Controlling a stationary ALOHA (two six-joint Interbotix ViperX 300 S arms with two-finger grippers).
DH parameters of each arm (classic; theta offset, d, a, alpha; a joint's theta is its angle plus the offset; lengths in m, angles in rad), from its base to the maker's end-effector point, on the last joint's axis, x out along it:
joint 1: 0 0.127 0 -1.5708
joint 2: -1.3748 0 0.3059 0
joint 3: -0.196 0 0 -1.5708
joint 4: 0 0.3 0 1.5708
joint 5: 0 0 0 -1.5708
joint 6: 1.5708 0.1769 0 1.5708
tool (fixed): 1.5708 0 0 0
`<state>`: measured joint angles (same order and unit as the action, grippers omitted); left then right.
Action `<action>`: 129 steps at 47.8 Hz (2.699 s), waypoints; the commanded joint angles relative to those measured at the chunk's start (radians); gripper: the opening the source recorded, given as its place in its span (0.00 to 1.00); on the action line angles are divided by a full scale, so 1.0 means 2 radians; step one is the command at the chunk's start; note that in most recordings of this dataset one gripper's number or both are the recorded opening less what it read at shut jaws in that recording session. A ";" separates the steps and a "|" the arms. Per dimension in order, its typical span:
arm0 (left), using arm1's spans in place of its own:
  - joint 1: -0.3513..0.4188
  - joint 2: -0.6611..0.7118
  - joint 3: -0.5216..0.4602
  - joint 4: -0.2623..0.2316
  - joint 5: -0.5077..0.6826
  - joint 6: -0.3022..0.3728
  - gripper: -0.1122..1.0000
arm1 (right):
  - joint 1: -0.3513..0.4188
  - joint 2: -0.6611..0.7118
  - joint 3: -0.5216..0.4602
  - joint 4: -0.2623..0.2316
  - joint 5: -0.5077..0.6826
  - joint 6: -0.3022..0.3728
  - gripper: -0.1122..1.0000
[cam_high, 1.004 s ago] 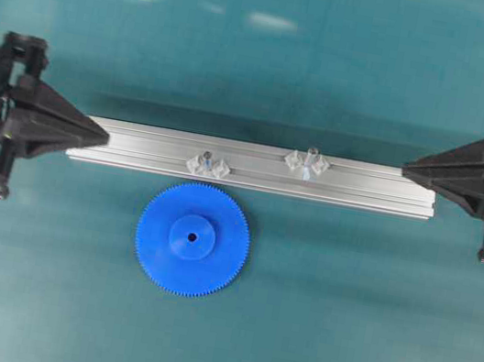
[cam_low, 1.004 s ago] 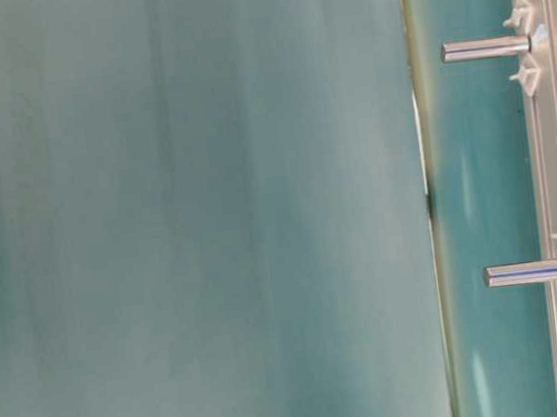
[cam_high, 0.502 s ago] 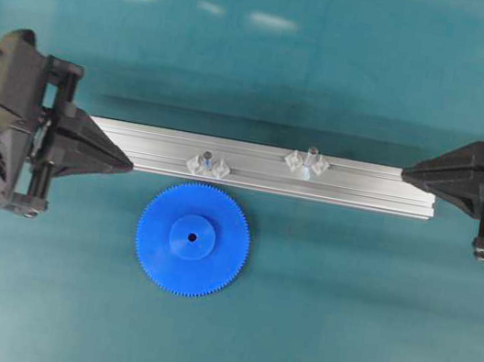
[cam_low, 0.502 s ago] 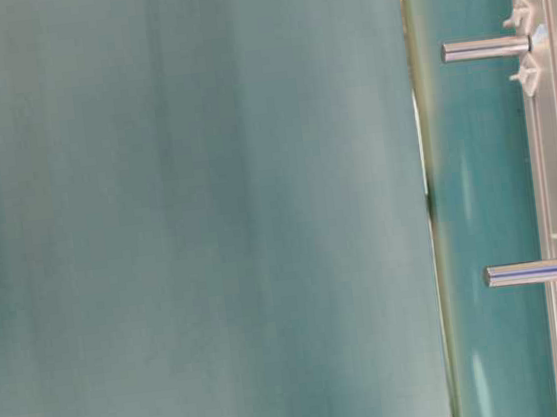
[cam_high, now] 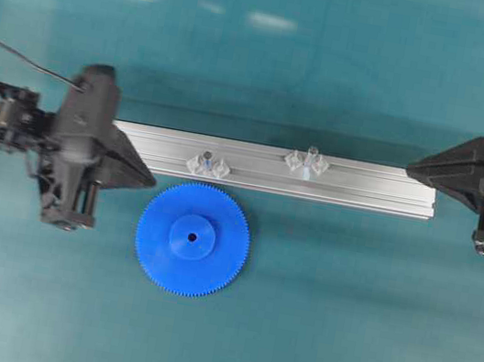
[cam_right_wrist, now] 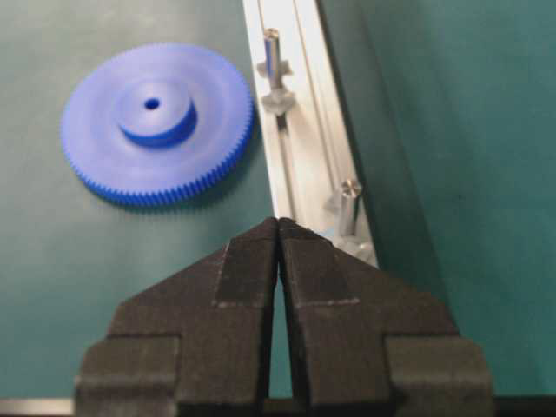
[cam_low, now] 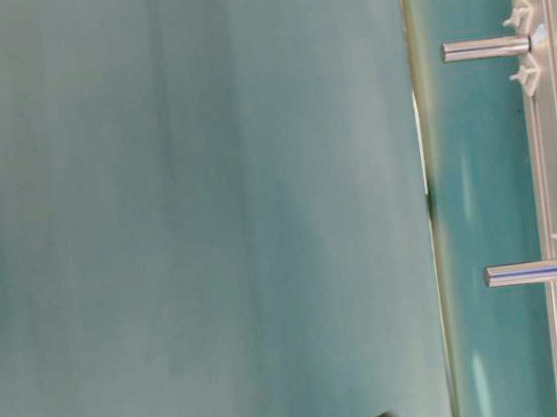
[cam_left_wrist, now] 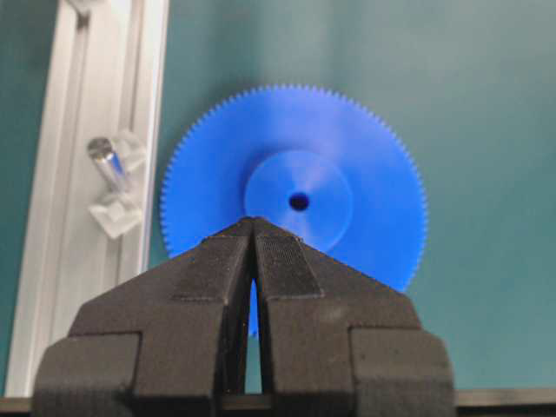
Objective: Insert the large gear onto the shaft.
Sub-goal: 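Move the left gripper toward the large blue gear, then lower the open left gripper over the blue gear's central hub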
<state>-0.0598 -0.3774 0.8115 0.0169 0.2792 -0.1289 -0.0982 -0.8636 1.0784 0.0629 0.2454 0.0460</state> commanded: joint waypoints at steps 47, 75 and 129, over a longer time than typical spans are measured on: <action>-0.026 0.183 -0.150 0.002 0.110 0.004 0.12 | -0.005 -0.035 0.022 0.001 -0.014 0.035 0.18; -0.034 0.242 -0.207 0.002 0.170 0.013 0.12 | -0.005 -0.045 0.031 0.001 -0.011 0.035 0.18; -0.039 0.270 -0.224 0.002 0.194 0.029 0.12 | -0.006 -0.040 0.041 0.002 -0.005 0.036 0.18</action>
<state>-0.1319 0.1779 0.3804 0.0184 0.6703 -0.0721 -0.1089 -0.9526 1.1720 0.0629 0.2378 0.1089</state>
